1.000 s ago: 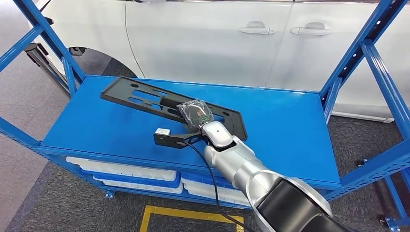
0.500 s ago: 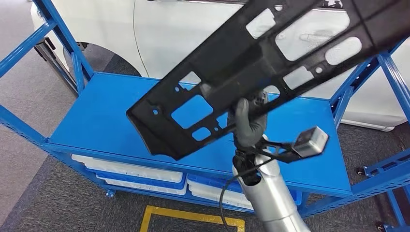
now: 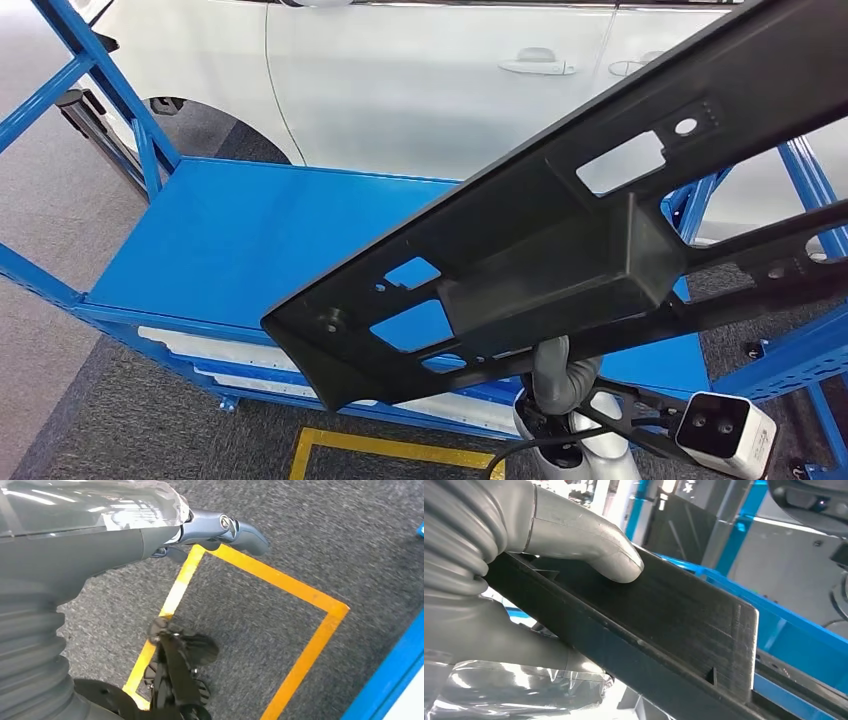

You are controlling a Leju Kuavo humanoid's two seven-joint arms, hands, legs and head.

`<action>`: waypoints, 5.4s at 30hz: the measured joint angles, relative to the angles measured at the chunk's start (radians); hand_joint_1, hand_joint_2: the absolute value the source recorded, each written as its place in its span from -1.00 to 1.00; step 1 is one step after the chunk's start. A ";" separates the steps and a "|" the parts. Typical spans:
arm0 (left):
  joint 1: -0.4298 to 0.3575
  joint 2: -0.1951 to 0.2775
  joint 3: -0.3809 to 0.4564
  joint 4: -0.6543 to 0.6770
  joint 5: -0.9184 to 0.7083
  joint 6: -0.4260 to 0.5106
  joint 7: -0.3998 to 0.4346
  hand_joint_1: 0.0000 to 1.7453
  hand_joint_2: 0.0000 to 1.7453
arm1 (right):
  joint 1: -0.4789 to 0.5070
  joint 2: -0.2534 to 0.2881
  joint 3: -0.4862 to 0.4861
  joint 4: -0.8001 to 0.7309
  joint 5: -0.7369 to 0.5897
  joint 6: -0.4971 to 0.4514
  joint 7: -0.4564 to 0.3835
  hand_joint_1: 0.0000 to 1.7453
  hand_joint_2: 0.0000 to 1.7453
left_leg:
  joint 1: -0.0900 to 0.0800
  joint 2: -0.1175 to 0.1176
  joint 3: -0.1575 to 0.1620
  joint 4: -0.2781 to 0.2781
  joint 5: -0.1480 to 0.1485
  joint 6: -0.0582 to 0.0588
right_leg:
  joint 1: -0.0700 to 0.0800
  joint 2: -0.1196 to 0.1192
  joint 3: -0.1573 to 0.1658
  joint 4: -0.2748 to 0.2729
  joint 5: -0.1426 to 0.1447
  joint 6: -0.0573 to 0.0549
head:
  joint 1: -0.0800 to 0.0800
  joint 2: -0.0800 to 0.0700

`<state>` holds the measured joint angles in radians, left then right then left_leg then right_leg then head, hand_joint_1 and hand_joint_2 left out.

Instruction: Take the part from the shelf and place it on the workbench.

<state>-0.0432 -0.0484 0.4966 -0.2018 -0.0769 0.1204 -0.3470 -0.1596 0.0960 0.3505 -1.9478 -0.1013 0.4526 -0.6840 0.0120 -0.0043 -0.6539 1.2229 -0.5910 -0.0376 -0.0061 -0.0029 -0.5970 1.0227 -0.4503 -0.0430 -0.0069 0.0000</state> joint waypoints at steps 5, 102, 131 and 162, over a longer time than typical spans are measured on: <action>-0.003 0.000 0.004 0.000 -0.012 0.004 0.014 -1.00 1.00 | 0.017 -0.012 0.004 -0.034 0.046 -0.006 0.000 1.00 1.00 | -0.004 0.000 0.082 -0.104 0.060 0.021 | 0.009 0.002 -0.007 0.000 0.009 -0.002 | 0.000 0.000; -0.021 0.034 0.054 0.000 -0.139 0.105 0.127 -1.00 1.00 | 0.012 -0.113 -0.042 -0.065 0.123 -0.113 0.000 1.00 1.00 | -0.012 0.035 0.126 -0.244 0.130 0.039 | 0.010 -0.076 0.022 -0.021 0.016 0.030 | 0.001 0.000; -0.011 0.089 0.065 -0.001 -0.164 0.085 0.122 -1.00 1.00 | 0.044 -0.175 0.033 -0.132 0.148 -0.176 0.000 1.00 1.00 | 0.000 0.066 0.090 -0.213 0.145 0.005 | 0.004 -0.097 0.046 -0.009 -0.024 0.032 | 0.001 0.000; -0.001 0.088 0.078 -0.002 -0.235 0.081 0.150 -1.00 1.00 | 0.016 -0.240 0.143 -0.146 0.138 -0.222 0.000 1.00 1.00 | 0.013 0.070 0.075 -0.227 0.172 0.002 | 0.000 -0.116 0.074 -0.040 -0.017 0.051 | 0.000 0.000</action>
<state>-0.0439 0.0400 0.5747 -0.2036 -0.3118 0.2013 -0.1974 -0.1434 -0.1437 0.4938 -2.0941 0.0365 0.2303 -0.6840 0.0250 0.0661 -0.5792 0.9960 -0.4193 -0.0354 -0.0060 -0.1188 -0.5230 0.9825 -0.4668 0.0081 -0.0065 0.0000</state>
